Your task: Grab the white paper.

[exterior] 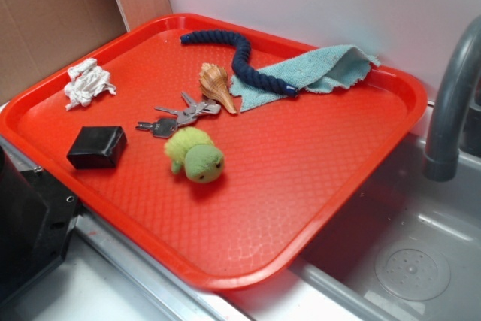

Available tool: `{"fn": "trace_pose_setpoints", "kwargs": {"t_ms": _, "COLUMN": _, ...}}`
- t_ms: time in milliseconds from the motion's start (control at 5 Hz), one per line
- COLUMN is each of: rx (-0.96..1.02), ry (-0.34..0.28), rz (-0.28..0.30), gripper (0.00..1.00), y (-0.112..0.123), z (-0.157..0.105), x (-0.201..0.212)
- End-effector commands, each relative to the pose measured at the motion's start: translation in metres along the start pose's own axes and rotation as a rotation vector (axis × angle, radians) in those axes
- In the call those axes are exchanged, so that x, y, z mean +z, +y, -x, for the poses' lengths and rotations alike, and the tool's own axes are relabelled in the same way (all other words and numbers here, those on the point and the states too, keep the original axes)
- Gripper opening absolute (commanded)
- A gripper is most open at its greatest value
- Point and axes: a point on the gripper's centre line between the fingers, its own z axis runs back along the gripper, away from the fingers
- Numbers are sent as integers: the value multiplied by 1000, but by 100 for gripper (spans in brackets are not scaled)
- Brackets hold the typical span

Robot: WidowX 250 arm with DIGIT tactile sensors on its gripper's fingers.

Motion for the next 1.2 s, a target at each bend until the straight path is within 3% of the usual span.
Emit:
{"fn": "trace_pose_setpoints", "kwargs": {"t_ms": 0, "rx": 0, "ry": 0, "rz": 0, "gripper": 100, "y": 0, "z": 0, "x": 0}}
{"fn": "trace_pose_setpoints", "kwargs": {"t_ms": 200, "rx": 252, "ry": 8, "rz": 6, "gripper": 100, "y": 51, "z": -2, "x": -37}}
{"fn": "trace_pose_setpoints", "kwargs": {"t_ms": 400, "rx": 422, "ry": -59, "rz": 29, "gripper": 100, "y": 88, "z": -7, "x": -54}}
{"fn": "trace_pose_setpoints", "kwargs": {"t_ms": 600, "rx": 657, "ry": -121, "rz": -90, "gripper": 100, "y": 118, "z": -17, "x": -82}}
{"fn": "trace_pose_setpoints", "kwargs": {"t_ms": 800, "rx": 897, "ry": -89, "rz": -152, "gripper": 100, "y": 142, "z": -23, "x": -120}}
{"fn": "trace_pose_setpoints", "kwargs": {"t_ms": 1000, "rx": 897, "ry": -89, "rz": -152, "gripper": 100, "y": 142, "z": -23, "x": -120}}
